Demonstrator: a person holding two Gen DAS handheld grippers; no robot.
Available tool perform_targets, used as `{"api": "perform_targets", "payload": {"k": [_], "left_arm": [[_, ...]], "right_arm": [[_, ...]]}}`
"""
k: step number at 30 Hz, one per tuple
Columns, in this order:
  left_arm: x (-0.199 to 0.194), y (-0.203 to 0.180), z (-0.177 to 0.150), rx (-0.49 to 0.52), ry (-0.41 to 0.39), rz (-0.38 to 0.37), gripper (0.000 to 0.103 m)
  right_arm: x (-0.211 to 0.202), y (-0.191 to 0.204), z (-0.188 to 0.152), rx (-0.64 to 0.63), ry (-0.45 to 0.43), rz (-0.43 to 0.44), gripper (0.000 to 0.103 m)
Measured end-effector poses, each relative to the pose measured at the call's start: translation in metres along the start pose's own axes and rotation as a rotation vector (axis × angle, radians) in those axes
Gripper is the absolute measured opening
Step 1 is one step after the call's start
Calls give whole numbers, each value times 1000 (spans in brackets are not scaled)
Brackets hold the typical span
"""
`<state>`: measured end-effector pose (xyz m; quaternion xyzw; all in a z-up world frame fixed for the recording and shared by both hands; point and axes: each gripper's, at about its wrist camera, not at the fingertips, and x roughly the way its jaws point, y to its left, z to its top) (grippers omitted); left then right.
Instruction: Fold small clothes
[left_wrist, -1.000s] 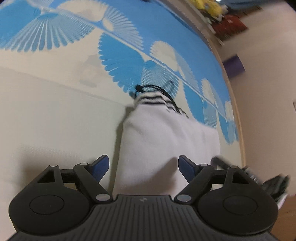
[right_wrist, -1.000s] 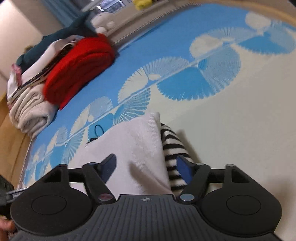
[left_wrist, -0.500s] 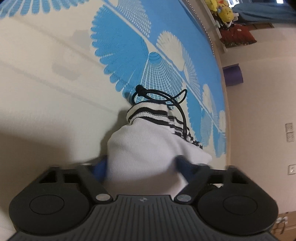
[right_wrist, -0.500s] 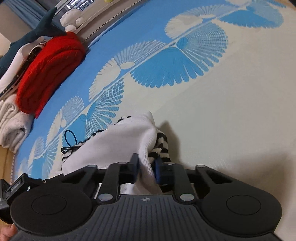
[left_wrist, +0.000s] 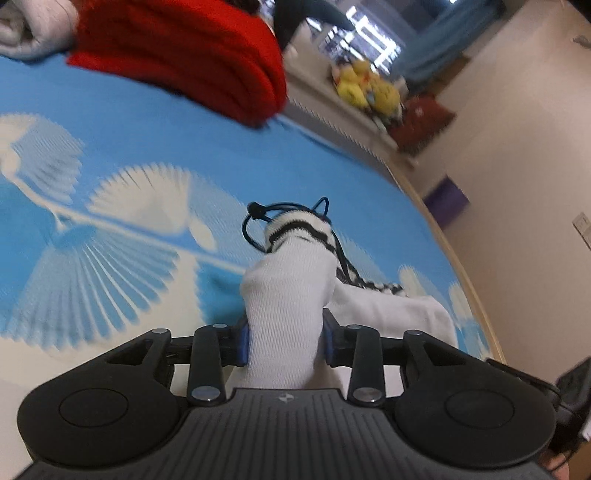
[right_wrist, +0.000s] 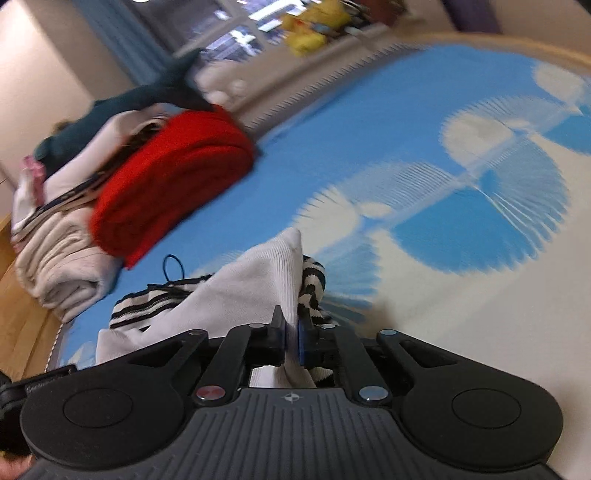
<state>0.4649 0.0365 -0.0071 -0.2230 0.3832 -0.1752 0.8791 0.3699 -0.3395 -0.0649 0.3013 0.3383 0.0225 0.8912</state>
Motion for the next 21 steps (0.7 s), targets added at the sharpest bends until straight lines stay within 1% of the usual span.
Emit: {"api": "perform_targets", "payload": {"k": [1,3,4,5,7,8,9,10,11,12,13,14,15,16,17,18,19,20,21], "left_arm": [[-4,4,4,-8,-31,23,48],[-14,13,10,-35,-108,86,52],[-18,17,13,-54,-124,90,57],[-19,20,17,-74,-114,77,58],[-16,22,17,-73,-50,48,58],[-14,19,16,-53,-21,49,58],[-13,17,13,-28,5,62,58],[-11,15,10,-4,32,79,58],[-10,12,7,15,64,92,58],[-11,11,4,25,92,100,58],[-13,12,0,29,113,105,58],[-14,12,-2,32,131,108,58],[-15,12,-6,36,144,113,58],[-16,10,-8,41,154,118,58],[-18,8,-11,50,161,125,58],[-23,5,-16,61,164,130,58],[-26,2,-20,73,167,137,59],[-28,0,-23,83,170,145,60],[-31,-2,-27,90,174,153,60]], "right_arm": [[3,9,1,-27,-17,13,5],[8,21,4,-68,-43,20,5],[12,23,6,-78,-47,14,5],[20,23,8,-77,-34,-4,5],[36,15,10,-42,7,-37,6],[41,9,11,-24,9,-87,7],[45,6,11,-22,4,-131,10],[45,4,11,-28,-2,-178,10],[45,1,13,-26,-6,-205,11],[42,-3,16,-11,-4,-215,16],[39,-6,19,13,1,-198,20],[35,-8,21,28,5,-168,29],[31,-7,21,27,16,-140,42],[30,-4,21,14,45,-111,49],[30,-1,20,0,81,-88,60],[30,-1,16,-16,130,-60,64],[32,0,10,-29,191,-34,64],[33,0,4,-40,242,-23,64],[34,0,-3,-52,289,-22,60]]}}
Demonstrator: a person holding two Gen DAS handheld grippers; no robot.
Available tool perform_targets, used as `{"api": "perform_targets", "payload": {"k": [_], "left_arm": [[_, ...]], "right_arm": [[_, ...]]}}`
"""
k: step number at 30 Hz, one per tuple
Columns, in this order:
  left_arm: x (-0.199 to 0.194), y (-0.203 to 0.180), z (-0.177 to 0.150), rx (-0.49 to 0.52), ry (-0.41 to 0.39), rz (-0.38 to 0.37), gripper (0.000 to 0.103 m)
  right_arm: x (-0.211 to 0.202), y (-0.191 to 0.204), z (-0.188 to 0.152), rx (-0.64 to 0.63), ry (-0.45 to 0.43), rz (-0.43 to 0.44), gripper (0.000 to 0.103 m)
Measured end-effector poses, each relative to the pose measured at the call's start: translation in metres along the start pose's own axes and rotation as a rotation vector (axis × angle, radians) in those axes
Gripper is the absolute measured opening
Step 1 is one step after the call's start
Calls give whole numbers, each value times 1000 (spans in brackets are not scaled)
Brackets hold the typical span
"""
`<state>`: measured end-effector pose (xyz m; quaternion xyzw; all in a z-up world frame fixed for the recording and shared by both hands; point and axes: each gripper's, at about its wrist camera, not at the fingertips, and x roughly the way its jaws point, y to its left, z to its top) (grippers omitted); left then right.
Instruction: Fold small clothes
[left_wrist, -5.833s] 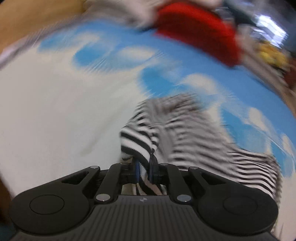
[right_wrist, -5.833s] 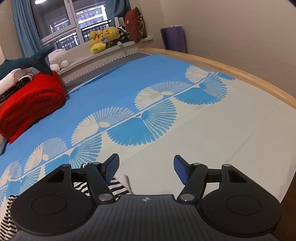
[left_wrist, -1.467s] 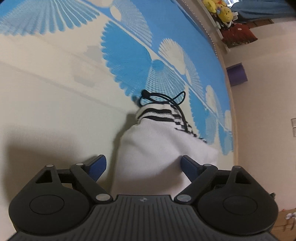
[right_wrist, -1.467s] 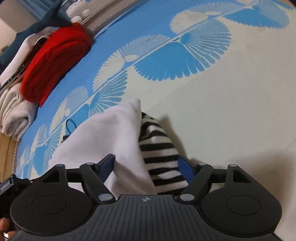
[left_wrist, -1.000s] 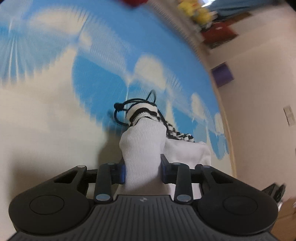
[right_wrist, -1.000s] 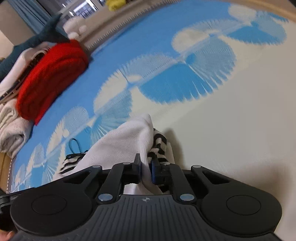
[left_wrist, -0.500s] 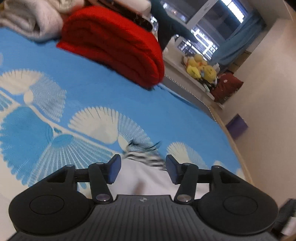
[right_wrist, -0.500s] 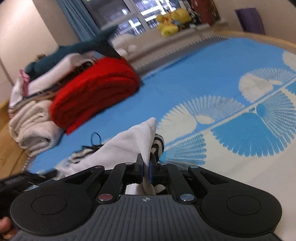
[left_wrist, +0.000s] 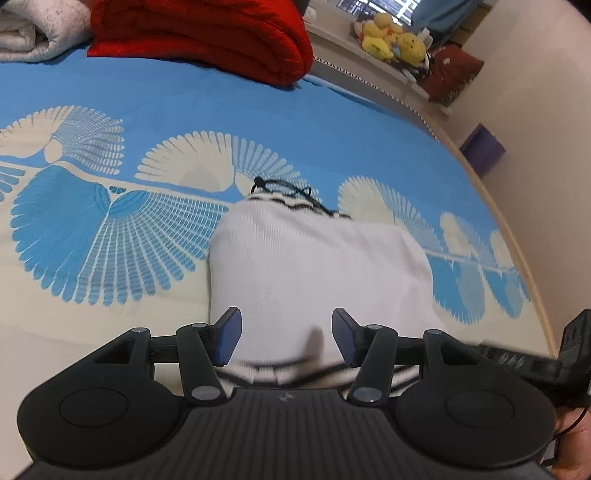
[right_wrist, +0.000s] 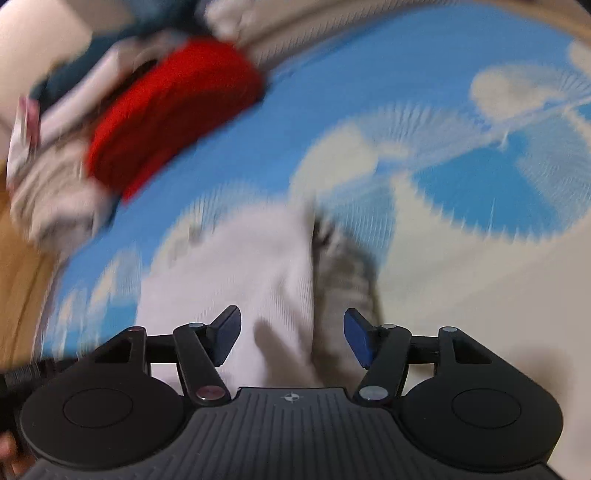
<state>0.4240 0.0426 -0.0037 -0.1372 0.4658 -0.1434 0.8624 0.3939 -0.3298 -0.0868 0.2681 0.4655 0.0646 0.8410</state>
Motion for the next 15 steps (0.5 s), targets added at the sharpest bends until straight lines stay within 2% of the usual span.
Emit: {"api": "perform_targets", "payload": {"k": [1,2,3,6,7,8,9,12,14,15], "left_arm": [[-2,-2,-4,4,6,9,60],[-1,-3,-8,7,18,20,60],[-1,-4,-13,12,35,32,60],[7,-5,-32,35,108,90,61],[11,-4,-39,38,132,105,67],[15,-2,-45,35,148,116,68],[16,-1,-49,35,158,132,68],[6,-1,-50,46,128,168,67],[-7,-5,-49,53,97,153,67],[-12,-7,-48,52,83,144,67]], "right_arm": [[2,0,-8,-18,43,-5,50],[2,-1,-14,-35,64,-16,9],[-1,-2,-19,-44,64,-28,0],[-30,-5,-22,22,-67,-38,0],[-37,-5,-24,30,-90,-55,0],[-39,-6,-28,36,-100,-93,0],[-37,-9,-32,44,-100,-132,1],[-17,-10,-46,23,6,-229,4],[-23,-7,-54,41,-13,-293,8],[-32,-4,-54,63,-52,-259,9]]}}
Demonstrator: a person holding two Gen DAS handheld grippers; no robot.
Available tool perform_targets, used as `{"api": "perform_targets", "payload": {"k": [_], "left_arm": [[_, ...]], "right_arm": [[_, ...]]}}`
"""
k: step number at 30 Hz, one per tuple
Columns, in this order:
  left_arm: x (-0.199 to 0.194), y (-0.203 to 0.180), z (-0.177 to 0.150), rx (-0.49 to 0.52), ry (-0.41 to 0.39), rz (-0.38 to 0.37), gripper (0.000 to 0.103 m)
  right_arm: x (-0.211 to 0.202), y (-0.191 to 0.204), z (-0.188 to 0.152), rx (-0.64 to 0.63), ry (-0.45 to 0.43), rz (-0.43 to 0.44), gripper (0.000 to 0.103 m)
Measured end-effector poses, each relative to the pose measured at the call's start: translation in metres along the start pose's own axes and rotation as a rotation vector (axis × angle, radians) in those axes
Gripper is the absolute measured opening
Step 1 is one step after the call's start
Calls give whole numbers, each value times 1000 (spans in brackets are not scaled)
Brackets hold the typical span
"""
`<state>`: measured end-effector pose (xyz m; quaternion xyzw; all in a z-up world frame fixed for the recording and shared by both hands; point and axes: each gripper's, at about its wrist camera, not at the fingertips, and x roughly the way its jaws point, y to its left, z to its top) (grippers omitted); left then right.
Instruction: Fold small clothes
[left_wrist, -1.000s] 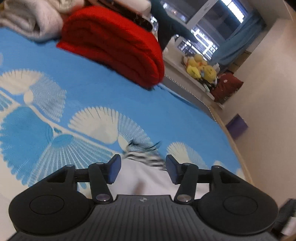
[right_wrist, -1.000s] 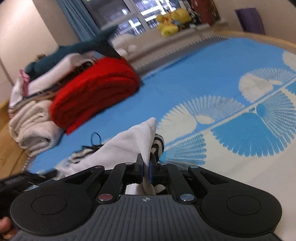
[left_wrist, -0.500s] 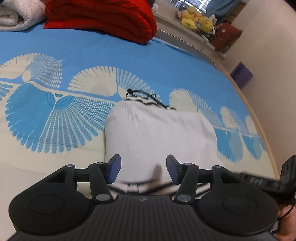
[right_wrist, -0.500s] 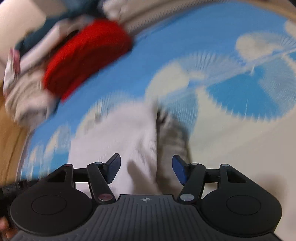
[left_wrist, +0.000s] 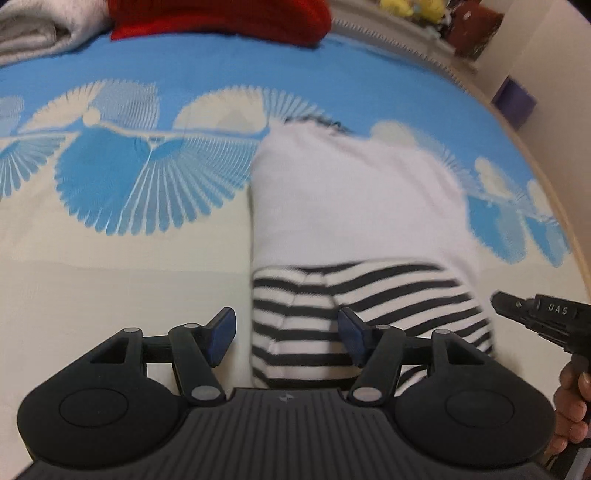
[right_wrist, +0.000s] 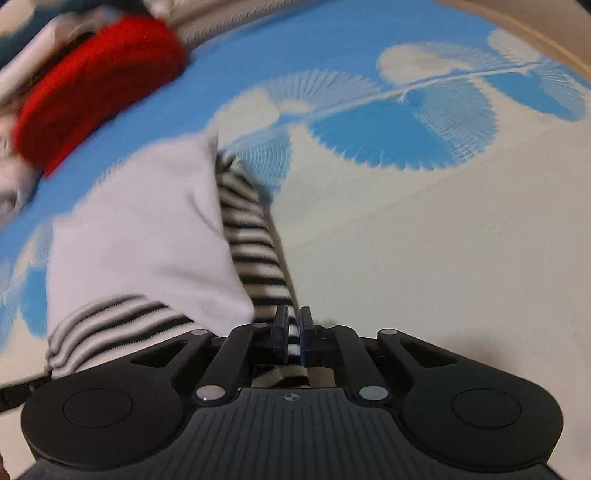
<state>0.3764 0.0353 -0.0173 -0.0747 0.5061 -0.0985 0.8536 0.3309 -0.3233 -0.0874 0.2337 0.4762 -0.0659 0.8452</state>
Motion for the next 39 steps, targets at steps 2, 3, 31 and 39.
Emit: {"api": "perform_targets", "payload": {"k": [2,3,31,39], "left_arm": [[-3,-3,-3,5,2,2,67],[0,-4,-7,13,18,18,67],[-82,-33,-69,-23,-270,210,88],[-89,-51,-88,-3,-313,197,92]], "right_arm": [[-17,4,1,11,-53,83,14],[-23,6,0,0,-72,101,18],[-103,65,-63,-294,-219,-7,84],[-108,63,-65,-266,-242,-14,84]]}}
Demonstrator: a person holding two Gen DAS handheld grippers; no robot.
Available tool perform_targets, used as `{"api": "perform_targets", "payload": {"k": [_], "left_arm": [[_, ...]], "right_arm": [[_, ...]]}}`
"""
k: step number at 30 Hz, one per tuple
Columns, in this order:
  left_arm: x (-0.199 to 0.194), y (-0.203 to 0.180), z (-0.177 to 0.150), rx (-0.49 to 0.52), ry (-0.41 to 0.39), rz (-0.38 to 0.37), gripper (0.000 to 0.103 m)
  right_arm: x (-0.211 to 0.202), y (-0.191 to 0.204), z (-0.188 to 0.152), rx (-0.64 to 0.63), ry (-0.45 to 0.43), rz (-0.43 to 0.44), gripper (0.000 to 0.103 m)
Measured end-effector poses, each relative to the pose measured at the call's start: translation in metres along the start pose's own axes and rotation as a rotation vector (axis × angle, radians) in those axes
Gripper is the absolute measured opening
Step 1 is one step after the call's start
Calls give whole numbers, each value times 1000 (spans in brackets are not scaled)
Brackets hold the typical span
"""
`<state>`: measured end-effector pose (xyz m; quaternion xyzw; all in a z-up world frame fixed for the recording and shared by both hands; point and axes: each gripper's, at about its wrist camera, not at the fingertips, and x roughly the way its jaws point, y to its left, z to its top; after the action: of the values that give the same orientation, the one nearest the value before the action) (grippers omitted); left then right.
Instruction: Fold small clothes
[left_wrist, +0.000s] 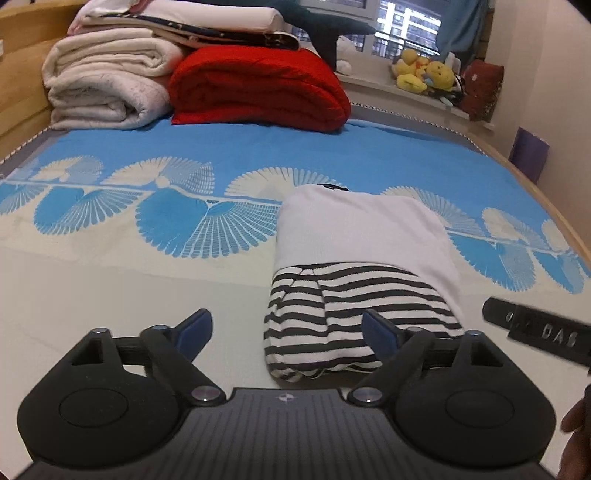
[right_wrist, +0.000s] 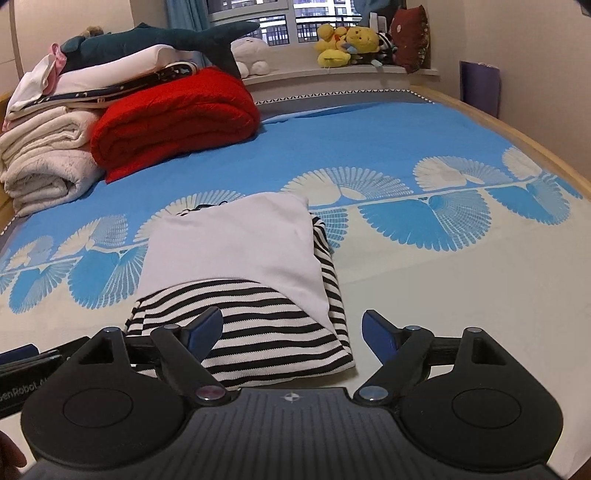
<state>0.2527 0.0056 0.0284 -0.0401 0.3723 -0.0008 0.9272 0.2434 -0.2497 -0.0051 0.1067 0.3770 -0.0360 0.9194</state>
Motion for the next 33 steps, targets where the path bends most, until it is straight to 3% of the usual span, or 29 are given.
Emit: {"api": "perform_targets", "payload": {"k": [11,20,33], "left_arm": [[21,-17,-4,47,38,3,92],[27,-19,0,86,25,1,92],[34,-18,4,78,31,3,92]], "right_arm": [[6,7,-9,-80,-5,-7,84],[13,11,-6,-132,-28,-20,84],[17,22,0,-148,-43,-14,84]]}}
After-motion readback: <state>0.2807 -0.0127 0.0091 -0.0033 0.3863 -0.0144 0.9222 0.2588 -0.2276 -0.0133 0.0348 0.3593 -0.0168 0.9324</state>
